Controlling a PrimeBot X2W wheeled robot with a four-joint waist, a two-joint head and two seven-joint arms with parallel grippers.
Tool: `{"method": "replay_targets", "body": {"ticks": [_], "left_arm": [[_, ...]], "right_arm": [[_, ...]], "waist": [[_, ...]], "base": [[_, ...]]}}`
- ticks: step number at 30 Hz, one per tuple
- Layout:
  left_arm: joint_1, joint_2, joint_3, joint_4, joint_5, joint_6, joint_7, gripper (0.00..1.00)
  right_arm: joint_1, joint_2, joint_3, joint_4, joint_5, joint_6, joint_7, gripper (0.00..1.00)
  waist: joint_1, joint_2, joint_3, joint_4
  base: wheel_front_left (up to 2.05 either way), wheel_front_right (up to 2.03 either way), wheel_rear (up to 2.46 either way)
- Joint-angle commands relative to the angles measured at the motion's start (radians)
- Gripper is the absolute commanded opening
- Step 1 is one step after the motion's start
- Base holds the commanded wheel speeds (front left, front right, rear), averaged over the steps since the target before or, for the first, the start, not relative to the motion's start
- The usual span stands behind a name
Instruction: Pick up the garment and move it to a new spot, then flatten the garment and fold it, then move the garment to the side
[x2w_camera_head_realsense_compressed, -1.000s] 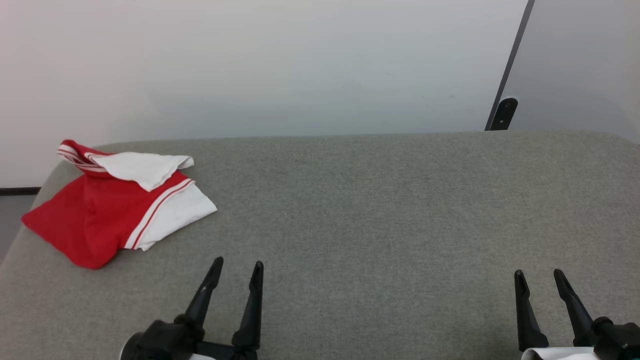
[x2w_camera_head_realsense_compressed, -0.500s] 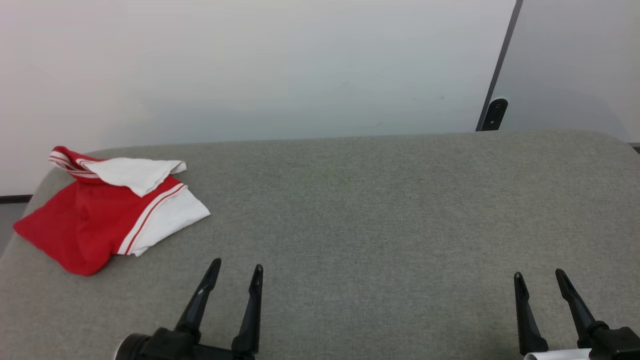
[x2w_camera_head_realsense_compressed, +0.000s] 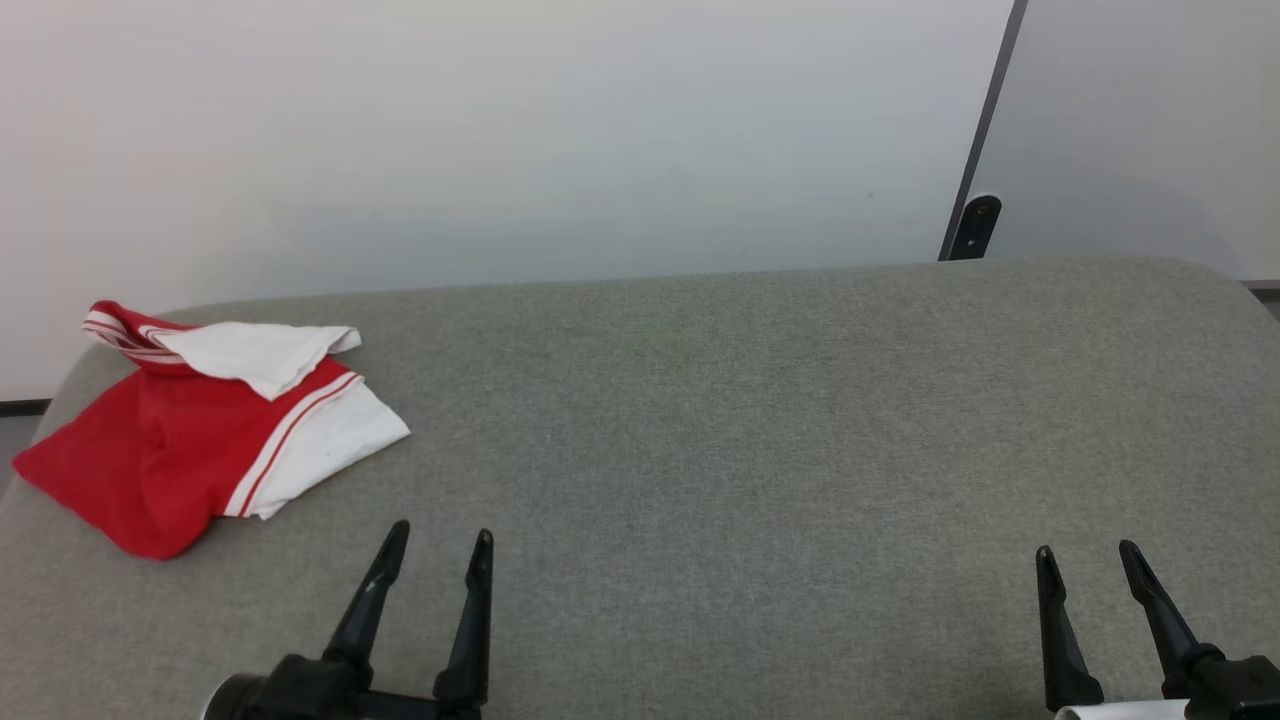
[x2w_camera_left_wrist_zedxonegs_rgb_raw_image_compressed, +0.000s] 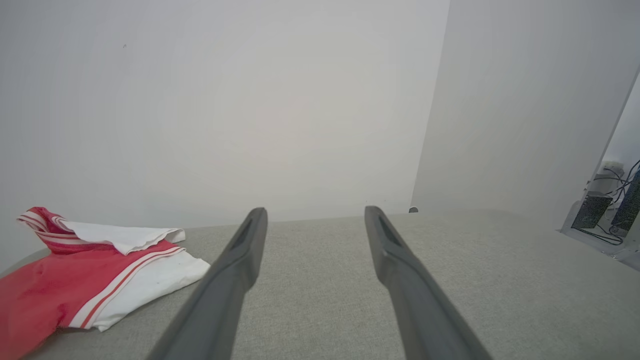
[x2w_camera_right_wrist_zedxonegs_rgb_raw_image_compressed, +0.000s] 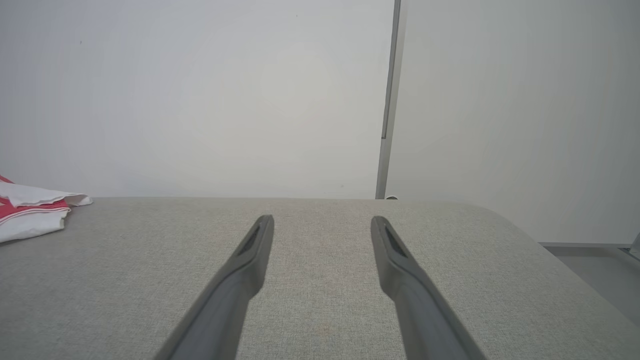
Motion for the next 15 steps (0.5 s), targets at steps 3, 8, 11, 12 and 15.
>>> {"method": "replay_targets", "body": {"ticks": [3, 8, 11, 12, 15], "left_arm": [[-0.006, 0.005, 0.006, 0.007, -0.008, -0.002, 0.000, 1.00], [-0.015, 0.008, 0.017, 0.021, -0.013, -0.002, 0.000, 1.00], [-0.024, 0.013, 0.022, 0.039, -0.014, -0.002, 0.000, 1.00], [-0.025, 0.016, 0.030, 0.043, -0.013, -0.002, 0.000, 1.00], [-0.032, 0.024, 0.040, 0.056, -0.011, -0.002, 0.000, 1.00]], "right_arm": [[0.013, -0.002, -0.002, -0.001, -0.005, 0.001, -0.005, 1.00], [0.018, -0.002, 0.005, -0.004, -0.010, 0.001, -0.004, 1.00], [0.024, -0.002, 0.011, -0.004, -0.012, 0.001, -0.004, 1.00], [0.024, -0.002, 0.020, -0.002, -0.014, 0.001, -0.003, 1.00], [0.022, -0.001, 0.034, 0.001, -0.013, 0.001, -0.004, 1.00]], "waist": [[0.0000, 0.0000, -0.001, 0.003], [0.0000, 0.0000, -0.007, 0.036], [0.0000, 0.0000, -0.013, 0.079], [0.0000, 0.0000, -0.015, 0.093], [0.0000, 0.0000, -0.023, 0.150]], "base": [[0.00, 0.00, 0.00], [0.00, 0.00, 0.00], [0.00, 0.00, 0.00], [0.00, 0.00, 0.00], [0.00, 0.00, 0.00]]}}
